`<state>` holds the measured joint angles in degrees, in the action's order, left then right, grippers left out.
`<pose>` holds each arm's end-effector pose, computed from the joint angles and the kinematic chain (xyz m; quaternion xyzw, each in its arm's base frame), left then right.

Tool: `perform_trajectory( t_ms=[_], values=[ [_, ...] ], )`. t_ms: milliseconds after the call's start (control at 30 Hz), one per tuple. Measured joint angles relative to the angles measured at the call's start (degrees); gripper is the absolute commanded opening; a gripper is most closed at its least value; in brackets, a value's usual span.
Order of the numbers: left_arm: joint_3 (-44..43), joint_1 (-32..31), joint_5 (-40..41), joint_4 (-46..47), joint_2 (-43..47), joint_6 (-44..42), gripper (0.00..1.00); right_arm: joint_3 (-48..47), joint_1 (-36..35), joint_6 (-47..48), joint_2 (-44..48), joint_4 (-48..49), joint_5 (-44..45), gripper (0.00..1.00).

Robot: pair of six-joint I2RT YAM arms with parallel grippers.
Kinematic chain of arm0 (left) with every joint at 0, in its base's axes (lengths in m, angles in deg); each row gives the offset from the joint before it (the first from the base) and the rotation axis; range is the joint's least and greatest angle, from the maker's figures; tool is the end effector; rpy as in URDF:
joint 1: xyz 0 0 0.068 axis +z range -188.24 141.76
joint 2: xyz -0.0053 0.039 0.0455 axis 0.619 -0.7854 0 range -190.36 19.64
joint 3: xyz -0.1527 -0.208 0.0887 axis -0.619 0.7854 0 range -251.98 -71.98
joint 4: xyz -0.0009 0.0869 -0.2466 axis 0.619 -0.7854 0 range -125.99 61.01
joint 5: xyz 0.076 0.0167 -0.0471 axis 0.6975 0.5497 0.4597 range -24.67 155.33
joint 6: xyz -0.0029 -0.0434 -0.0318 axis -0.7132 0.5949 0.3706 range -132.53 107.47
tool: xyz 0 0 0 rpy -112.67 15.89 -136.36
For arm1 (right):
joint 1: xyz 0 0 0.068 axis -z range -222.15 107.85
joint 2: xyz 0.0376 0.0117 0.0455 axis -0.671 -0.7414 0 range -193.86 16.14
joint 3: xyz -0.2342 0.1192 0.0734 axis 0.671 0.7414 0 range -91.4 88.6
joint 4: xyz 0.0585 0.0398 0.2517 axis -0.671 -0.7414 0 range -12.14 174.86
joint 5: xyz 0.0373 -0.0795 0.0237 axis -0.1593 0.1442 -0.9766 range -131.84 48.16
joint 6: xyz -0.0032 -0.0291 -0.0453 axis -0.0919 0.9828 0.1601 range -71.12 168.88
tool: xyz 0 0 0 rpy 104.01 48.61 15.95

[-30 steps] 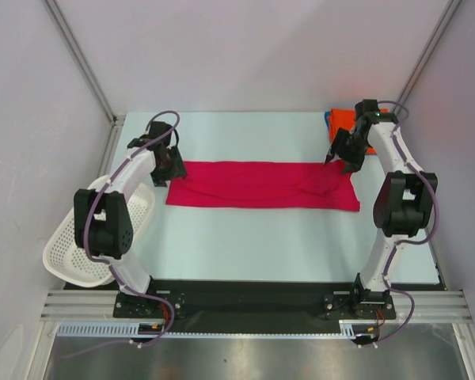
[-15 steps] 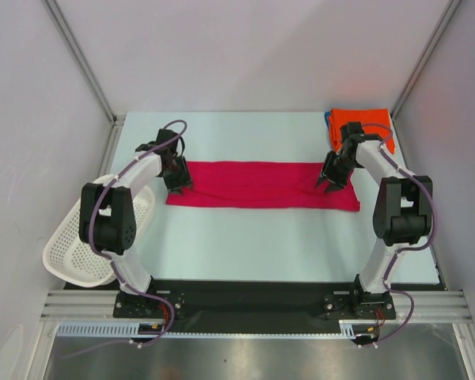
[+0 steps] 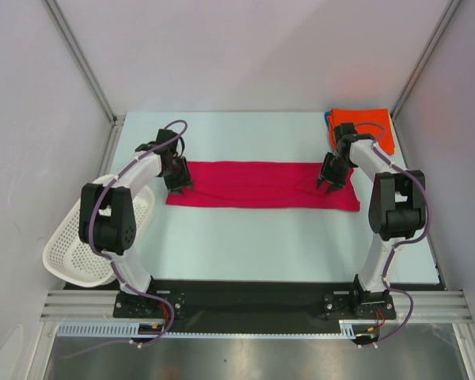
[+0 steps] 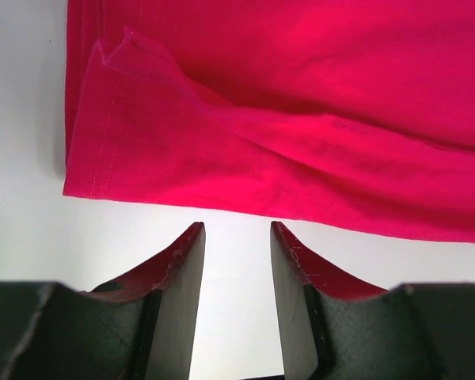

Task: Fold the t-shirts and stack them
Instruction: Fold the tshirt

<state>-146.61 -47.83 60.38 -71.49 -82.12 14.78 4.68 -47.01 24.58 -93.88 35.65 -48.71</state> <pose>0.3518 -0.0626 0.2111 -0.1439 0.9728 -0.0962 0.1541 0.3828 0.0368 0.2019 0.1596 0.9771 0.0897 0.1085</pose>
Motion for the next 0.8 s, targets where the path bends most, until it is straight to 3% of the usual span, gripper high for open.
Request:
perform_trajectory(
  t_ms=[200,367,500,567,600,667,800],
  values=[
    [0.0,0.0,-0.2,0.0,0.0,-0.4,0.44,0.0,-0.5,0.6,-0.2,0.1,0.9,0.42],
    [0.0,0.0,-0.2,-0.1,0.0,-0.5,0.44,-3.1,-1.2,1.3,-2.8,0.3,0.1,0.12],
    [0.0,0.0,-0.2,-0.3,0.0,-0.9,0.44,-9.6,-3.3,1.6,-6.8,1.0,-1.2,0.1],
    [0.0,0.0,0.0,-0.3,0.1,-0.9,0.44,-16.0,-4.8,1.4,-10.4,1.2,-2.7,0.15],
    [0.0,0.0,0.1,-0.3,0.1,-0.9,0.44,-18.6,-5.2,1.4,-11.7,2.1,-3.3,0.3],
    [0.0,0.0,0.2,-0.3,0.2,-0.9,0.44,-27.0,-6.4,1.3,-16.4,2.0,-4.9,0.49],
    [0.3,0.0,0.2,-0.2,0.3,-0.9,0.47,-44.9,-7.9,1.9,-25.9,0.0,-6.5,0.73]
  ],
)
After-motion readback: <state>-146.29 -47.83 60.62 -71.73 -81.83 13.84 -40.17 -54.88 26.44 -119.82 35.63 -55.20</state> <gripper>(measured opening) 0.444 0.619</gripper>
